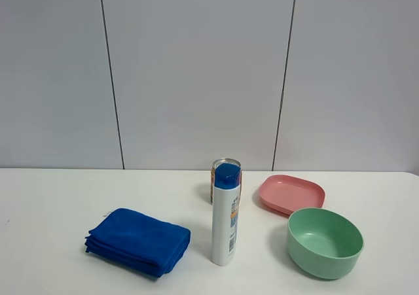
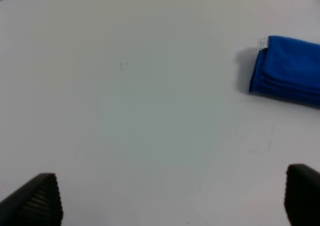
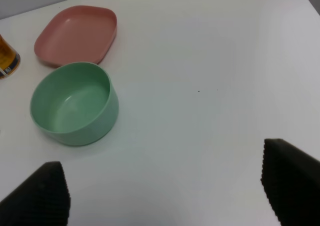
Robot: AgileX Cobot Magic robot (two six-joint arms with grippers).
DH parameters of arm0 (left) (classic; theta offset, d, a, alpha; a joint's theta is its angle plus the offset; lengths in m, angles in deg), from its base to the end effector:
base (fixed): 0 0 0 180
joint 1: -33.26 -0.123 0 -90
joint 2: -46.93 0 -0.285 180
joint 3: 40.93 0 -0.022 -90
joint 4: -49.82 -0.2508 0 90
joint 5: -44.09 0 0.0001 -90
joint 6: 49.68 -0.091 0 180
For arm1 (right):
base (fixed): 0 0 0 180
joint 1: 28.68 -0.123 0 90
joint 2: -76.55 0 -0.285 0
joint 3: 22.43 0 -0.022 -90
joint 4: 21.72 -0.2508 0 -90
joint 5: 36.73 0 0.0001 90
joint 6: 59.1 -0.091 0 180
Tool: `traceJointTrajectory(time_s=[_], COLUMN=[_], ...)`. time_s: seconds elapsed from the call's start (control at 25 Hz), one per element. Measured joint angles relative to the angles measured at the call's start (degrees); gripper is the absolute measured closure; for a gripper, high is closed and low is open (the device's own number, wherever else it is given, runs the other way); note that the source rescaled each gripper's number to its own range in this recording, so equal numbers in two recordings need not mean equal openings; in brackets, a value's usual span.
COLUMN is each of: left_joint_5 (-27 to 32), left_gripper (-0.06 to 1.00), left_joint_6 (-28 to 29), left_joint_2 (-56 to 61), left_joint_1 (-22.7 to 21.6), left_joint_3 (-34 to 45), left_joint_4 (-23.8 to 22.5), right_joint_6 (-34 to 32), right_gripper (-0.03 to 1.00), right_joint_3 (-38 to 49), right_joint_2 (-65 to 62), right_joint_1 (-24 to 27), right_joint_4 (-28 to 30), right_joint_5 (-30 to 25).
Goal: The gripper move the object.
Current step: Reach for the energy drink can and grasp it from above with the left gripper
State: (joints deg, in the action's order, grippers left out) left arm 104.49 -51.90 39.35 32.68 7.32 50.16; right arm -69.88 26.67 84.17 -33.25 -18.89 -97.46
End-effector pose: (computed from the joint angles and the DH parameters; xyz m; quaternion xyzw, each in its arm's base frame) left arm -0.0058 -0.0005 0.2794 0.0123 0.8490 0.0099 0.5281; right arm -0.0039 -0.0042 0.2748 0.0471 0.8531 0.0449 0.5176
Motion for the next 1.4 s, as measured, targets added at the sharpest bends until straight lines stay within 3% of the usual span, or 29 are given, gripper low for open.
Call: traceJointTrajectory(time_s=[1.0, 1.24, 1.4], left_joint_5=[0.0, -1.9, -6.1], left_gripper=[0.01, 0.01, 0.01], left_joint_6=[0.1, -0.9, -10.0], left_joint_2=[0.0, -4.0, -11.9], left_joint_1=[0.0, 0.0, 0.0], left_joint_3=[0.0, -7.9, -15.8], left_joint_4=[0.4, 6.3, 13.4], right_joint_6=[0.0, 0.0, 0.0], right_gripper=[-0.03, -0.03, -0.03], right_joint_3=[0.0, 0.0, 0.0], right_joint_2=[0.0, 0.0, 0.0], right_joint_1=[0.0, 0.0, 0.0], right_joint_4=[0.0, 0.0, 0.0], right_joint_5=[0.0, 0.0, 0.0])
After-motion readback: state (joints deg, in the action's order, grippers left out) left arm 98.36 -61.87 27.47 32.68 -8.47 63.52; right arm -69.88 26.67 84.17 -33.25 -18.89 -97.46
